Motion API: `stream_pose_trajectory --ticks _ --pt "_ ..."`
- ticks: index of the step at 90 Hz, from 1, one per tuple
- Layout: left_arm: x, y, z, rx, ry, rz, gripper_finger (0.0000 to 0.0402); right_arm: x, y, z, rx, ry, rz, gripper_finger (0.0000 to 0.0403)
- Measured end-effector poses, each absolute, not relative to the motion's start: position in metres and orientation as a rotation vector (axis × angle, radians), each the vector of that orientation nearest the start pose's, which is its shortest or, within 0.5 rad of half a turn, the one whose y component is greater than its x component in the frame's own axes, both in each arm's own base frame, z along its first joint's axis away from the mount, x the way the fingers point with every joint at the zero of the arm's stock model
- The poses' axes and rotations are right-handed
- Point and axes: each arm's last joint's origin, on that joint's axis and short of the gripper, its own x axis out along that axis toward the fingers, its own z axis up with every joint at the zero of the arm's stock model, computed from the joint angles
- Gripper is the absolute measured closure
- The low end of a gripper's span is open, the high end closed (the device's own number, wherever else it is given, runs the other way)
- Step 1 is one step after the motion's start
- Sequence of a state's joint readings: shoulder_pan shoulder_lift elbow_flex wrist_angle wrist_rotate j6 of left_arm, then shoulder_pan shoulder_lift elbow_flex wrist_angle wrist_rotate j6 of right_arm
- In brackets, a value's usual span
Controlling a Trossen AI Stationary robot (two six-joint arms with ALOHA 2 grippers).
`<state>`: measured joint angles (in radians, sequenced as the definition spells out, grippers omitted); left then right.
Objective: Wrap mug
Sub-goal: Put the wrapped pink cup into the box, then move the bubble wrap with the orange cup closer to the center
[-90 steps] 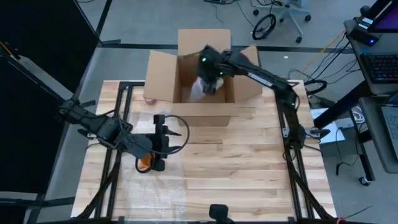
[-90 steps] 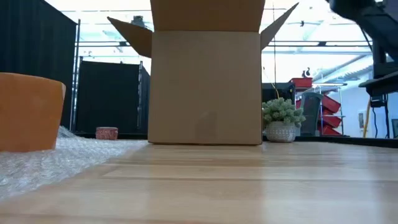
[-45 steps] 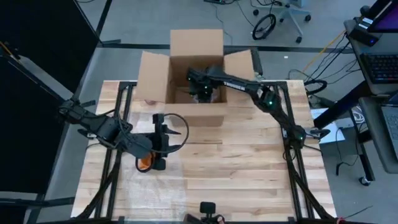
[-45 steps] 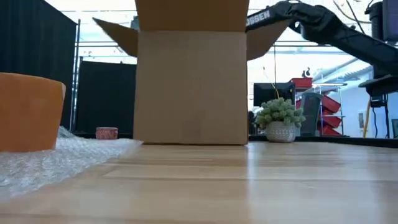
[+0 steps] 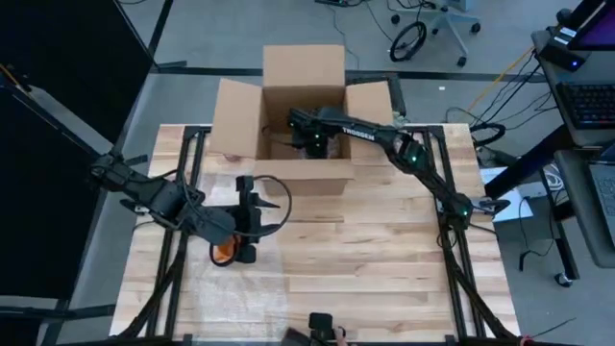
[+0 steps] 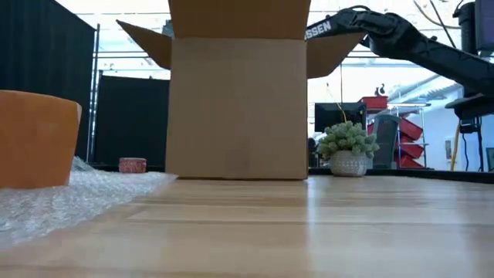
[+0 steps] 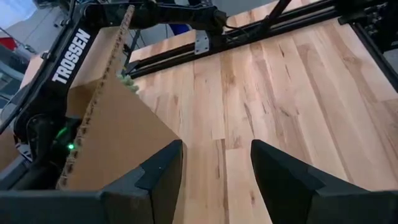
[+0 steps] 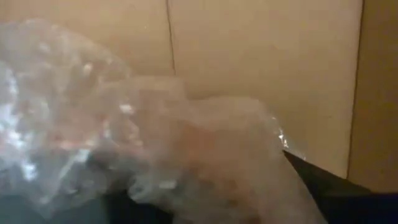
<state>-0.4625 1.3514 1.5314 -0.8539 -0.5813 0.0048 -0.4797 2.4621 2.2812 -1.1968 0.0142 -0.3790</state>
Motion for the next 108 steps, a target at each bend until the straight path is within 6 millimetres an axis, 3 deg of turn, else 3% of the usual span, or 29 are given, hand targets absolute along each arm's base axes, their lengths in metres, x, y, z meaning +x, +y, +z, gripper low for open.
stream_pose_trajectory --ticks 10,42,57,79,92,108 --pt "0.244 -0.104 0.407 0.341 0.585 0.113 0.0223 0.435 -0.228 0.208 0.027 1.376 -0.15 0.0173" --pt "0.244 -0.104 0.407 0.341 0.585 0.113 0.0224 0.405 -0.211 0.323 -0.079 1.096 -0.231 0.014" --pt "0.244 -0.104 0.407 0.335 0.585 0.114 0.0223 0.379 -0.195 0.377 -0.122 0.965 -0.265 0.0142" --pt "0.242 -0.103 0.404 0.331 0.619 0.122 0.0223 0.316 -0.153 0.457 -0.119 0.795 -0.305 0.0142" --pt "0.237 -0.099 0.398 0.271 0.69 0.162 0.0223 0.291 -0.129 0.481 -0.103 0.728 -0.285 0.0142" --pt "0.231 -0.096 0.387 0.161 0.793 0.246 0.0223 0.283 -0.094 0.485 -0.073 0.743 -0.178 0.0142"
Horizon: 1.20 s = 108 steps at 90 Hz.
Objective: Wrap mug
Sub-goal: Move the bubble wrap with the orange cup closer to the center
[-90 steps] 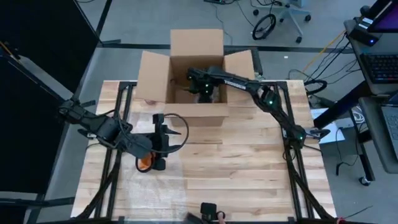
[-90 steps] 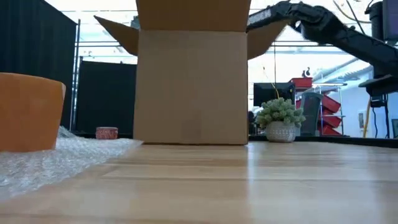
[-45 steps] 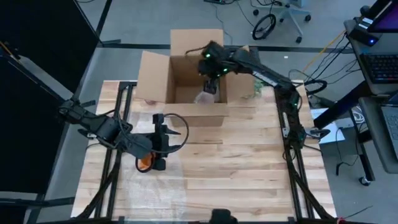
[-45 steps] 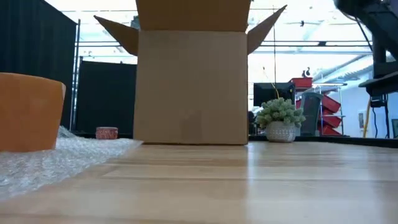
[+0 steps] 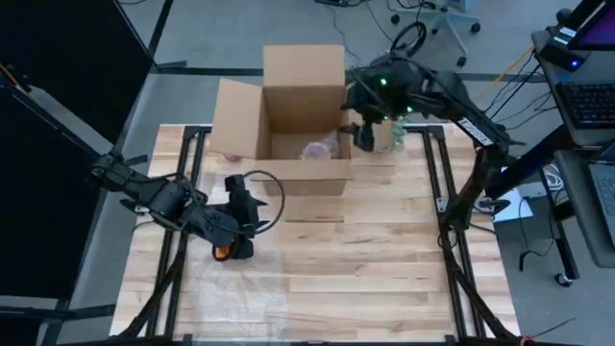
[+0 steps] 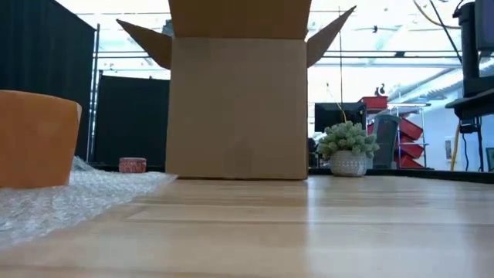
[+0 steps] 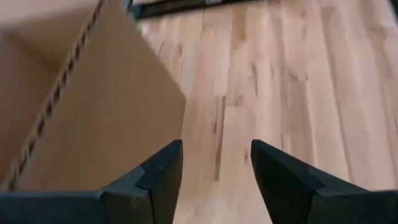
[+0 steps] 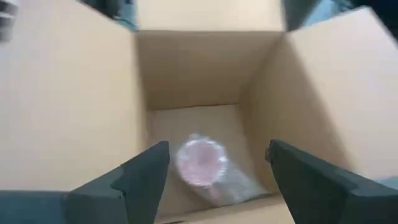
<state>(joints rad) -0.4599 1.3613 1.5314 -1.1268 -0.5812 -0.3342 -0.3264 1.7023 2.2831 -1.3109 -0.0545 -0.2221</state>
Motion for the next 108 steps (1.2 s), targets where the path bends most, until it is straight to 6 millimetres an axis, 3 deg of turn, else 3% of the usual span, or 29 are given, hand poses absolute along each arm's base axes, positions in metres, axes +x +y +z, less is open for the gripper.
stream_pose_trajectory --ticks 20,28,47,61,83,108 --pt "0.23 -0.111 0.371 0.108 0.886 0.293 0.0223 0.286 -0.042 0.469 -0.049 0.805 -0.046 0.0142" --pt "0.231 -0.125 0.364 0.107 0.902 0.279 0.0223 0.282 -0.019 0.46 -0.066 0.819 -0.077 0.0142" --pt "0.227 -0.159 0.35 0.086 0.894 0.276 0.0223 0.267 0.031 0.435 -0.087 0.682 -0.084 0.0142" --pt "0.226 -0.182 0.336 0.093 0.907 0.267 0.0223 0.279 0.062 0.383 -0.028 0.584 -0.003 0.0142" --pt "0.227 -0.211 0.314 0.072 0.928 0.269 0.0223 0.3 0.101 0.28 0.115 0.583 0.049 0.0142" --pt "0.221 -0.24 0.298 -0.017 0.93 0.247 0.0223 0.317 0.142 0.234 0.143 0.58 0.167 0.0142"
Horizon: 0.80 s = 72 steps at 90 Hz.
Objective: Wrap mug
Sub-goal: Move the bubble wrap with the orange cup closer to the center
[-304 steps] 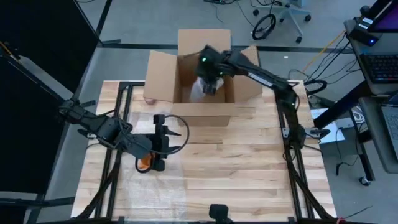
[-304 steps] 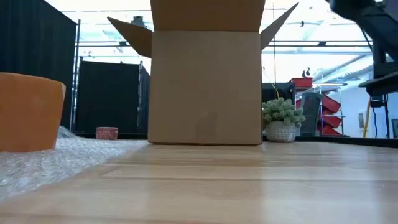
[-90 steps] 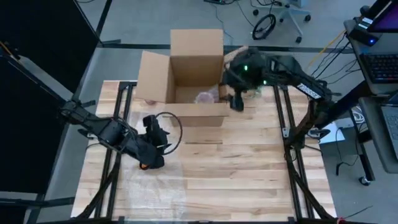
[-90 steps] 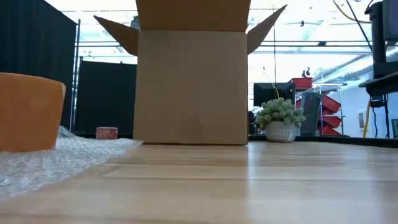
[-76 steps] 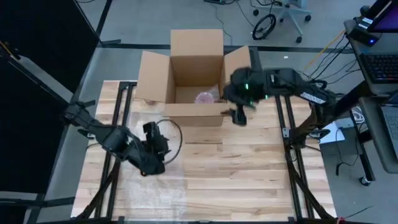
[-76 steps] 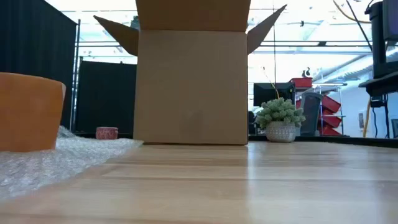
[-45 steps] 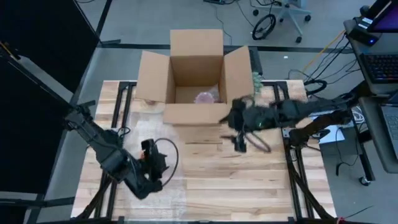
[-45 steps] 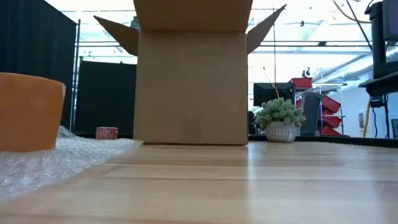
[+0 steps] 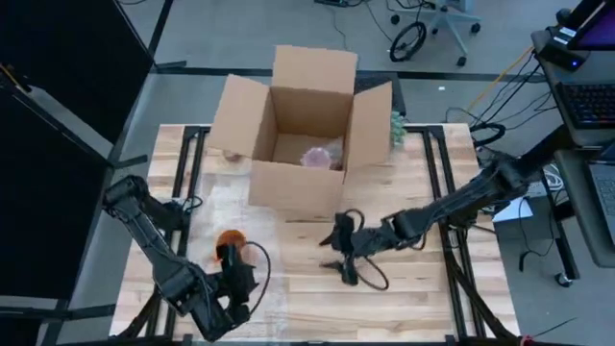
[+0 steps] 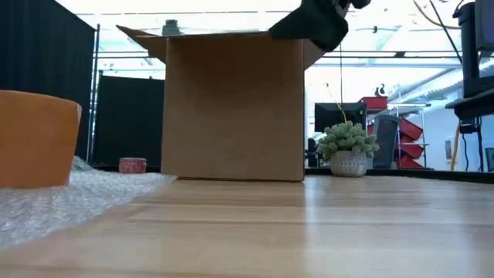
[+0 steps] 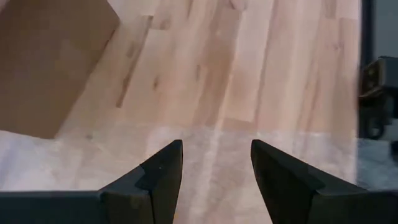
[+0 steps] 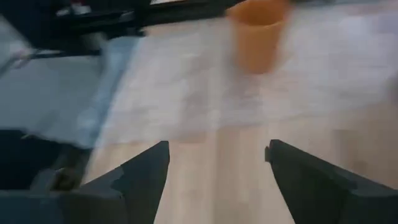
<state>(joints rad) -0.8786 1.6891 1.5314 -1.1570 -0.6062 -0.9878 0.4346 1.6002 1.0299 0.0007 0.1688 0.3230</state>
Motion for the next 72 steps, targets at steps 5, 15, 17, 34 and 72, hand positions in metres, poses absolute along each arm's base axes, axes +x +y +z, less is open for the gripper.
stream_pose_trajectory --ticks 5,15,17,34,72 --pt "0.219 -0.246 0.294 -0.013 0.937 0.233 0.0223 0.316 0.15 0.229 0.103 0.586 0.188 0.0142" --pt "0.215 -0.253 0.291 -0.036 0.934 0.229 0.0223 0.313 0.156 0.231 0.085 0.559 0.156 0.0142" --pt "0.214 -0.256 0.29 -0.047 0.931 0.227 0.0223 0.313 0.156 0.232 0.095 0.554 0.156 0.0142" --pt "0.215 -0.284 0.268 -0.103 0.988 0.147 0.0223 0.309 0.178 0.236 0.168 0.487 0.211 0.0142" --pt "0.235 -0.348 0.169 -0.254 1.22 -0.025 0.0224 0.312 0.214 0.192 0.073 0.467 0.128 0.0142"
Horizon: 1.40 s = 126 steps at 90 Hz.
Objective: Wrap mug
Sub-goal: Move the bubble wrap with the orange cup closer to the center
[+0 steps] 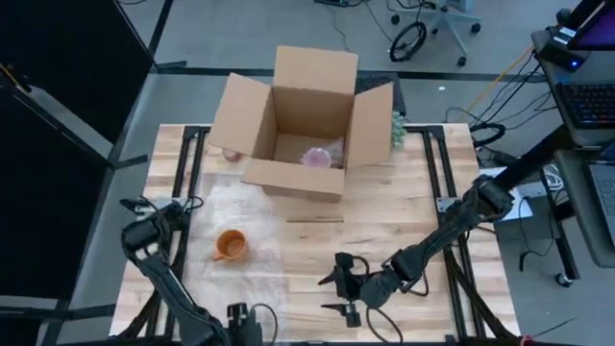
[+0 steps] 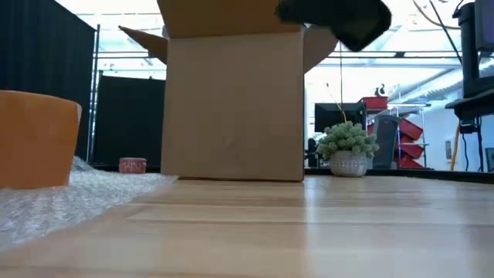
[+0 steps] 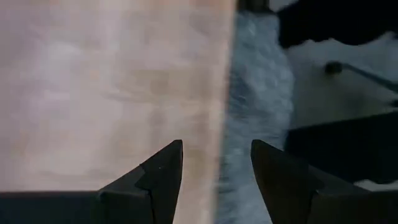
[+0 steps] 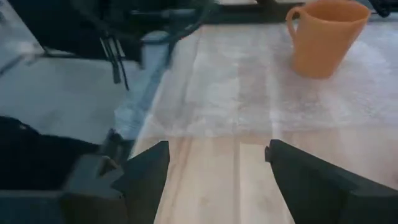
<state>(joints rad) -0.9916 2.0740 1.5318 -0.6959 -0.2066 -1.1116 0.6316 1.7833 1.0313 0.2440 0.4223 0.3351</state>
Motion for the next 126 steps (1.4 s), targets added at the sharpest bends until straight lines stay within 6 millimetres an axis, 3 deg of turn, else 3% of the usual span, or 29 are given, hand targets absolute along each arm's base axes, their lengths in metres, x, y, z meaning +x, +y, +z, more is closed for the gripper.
stream_pose_trajectory --ticks 19,38,61,75,93,108,126 --pt "0.229 -0.373 0.154 -0.285 1.217 -0.063 0.0224 0.321 0.202 0.185 0.059 0.487 0.09 0.0142" --pt "0.221 -0.372 0.134 -0.21 1.255 0.039 0.0224 0.324 0.197 0.186 0.067 0.485 0.075 0.0142" --pt "0.224 -0.371 0.129 -0.213 1.255 0.061 0.0225 0.324 0.197 0.186 0.068 0.488 0.081 0.0142" --pt "0.225 -0.369 0.13 -0.204 1.266 0.071 0.0272 0.324 0.197 0.186 0.067 0.489 0.081 0.0142" --pt "0.228 -0.37 0.142 -0.14 1.292 0.085 0.0389 0.324 0.197 0.186 0.068 0.488 0.081 0.0142" --pt "0.225 -0.359 0.171 -0.078 1.327 0.153 0.0393 0.324 0.197 0.186 0.065 0.487 0.081 0.0142" --pt "0.222 -0.332 0.221 -0.038 1.337 0.217 0.04 0.324 0.196 0.186 -0.013 0.483 0.098 0.0142"
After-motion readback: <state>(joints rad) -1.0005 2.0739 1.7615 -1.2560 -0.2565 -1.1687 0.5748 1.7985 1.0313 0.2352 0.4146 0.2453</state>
